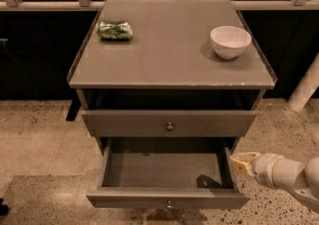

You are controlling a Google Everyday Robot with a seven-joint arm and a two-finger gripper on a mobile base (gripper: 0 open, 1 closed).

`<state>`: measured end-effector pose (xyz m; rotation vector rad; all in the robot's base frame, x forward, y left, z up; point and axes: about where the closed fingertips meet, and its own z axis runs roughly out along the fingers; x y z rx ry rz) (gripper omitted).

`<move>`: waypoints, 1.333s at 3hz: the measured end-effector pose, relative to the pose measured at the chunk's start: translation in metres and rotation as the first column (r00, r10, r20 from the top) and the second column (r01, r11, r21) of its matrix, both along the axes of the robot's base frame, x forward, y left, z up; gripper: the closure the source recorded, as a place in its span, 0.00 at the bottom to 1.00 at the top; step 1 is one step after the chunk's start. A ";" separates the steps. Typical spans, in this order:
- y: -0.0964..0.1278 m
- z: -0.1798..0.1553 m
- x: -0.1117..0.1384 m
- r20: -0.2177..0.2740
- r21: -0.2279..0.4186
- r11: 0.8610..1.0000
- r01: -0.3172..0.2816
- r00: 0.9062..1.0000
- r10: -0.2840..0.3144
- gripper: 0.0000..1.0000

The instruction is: Open middle drawer

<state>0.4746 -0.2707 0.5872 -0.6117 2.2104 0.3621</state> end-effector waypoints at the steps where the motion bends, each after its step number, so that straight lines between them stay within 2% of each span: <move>1: 0.001 -0.006 -0.001 -0.013 0.008 1.000 -0.003 1.000 0.003 0.70; 4: 0.001 -0.006 -0.001 -0.013 0.008 1.000 -0.003 1.000 0.003 0.00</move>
Offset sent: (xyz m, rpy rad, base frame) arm -0.0008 0.0010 -0.0062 0.0076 0.0131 0.0029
